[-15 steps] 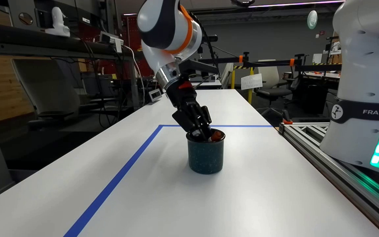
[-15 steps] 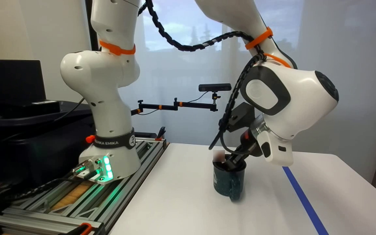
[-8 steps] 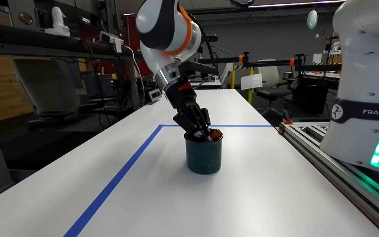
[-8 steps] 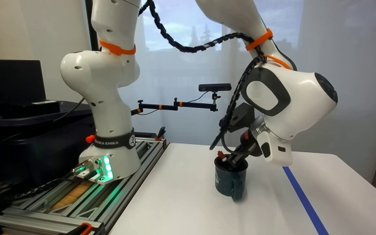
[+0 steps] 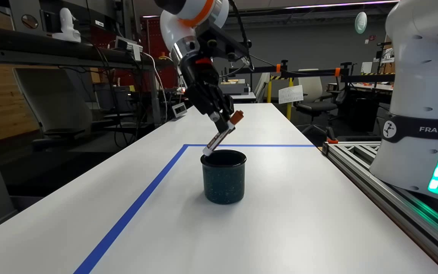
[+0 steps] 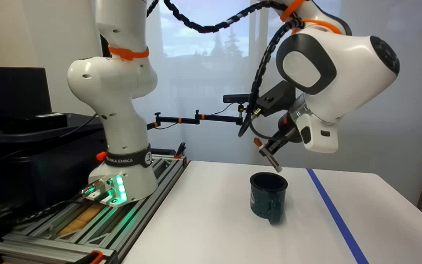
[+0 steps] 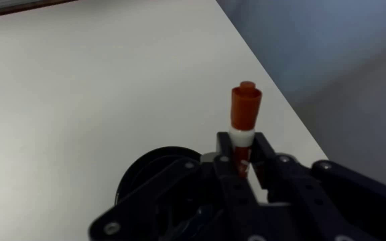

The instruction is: Move the sharpie to the table

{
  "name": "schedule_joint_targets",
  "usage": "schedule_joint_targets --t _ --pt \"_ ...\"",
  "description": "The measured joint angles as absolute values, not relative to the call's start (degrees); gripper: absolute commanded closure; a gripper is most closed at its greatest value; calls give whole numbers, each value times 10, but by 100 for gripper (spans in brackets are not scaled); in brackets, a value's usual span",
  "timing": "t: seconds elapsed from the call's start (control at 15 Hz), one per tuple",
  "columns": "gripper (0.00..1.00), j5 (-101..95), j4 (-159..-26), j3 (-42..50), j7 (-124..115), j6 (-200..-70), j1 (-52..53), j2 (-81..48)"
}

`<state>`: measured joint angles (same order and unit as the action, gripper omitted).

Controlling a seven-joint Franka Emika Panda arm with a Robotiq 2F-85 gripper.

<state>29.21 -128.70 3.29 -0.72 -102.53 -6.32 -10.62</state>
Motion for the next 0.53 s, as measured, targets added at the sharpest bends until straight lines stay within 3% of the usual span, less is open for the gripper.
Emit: schedule_joint_targets --t 0.53 --pt "95 197 -1314 66 -29 -1201 -68 -28"
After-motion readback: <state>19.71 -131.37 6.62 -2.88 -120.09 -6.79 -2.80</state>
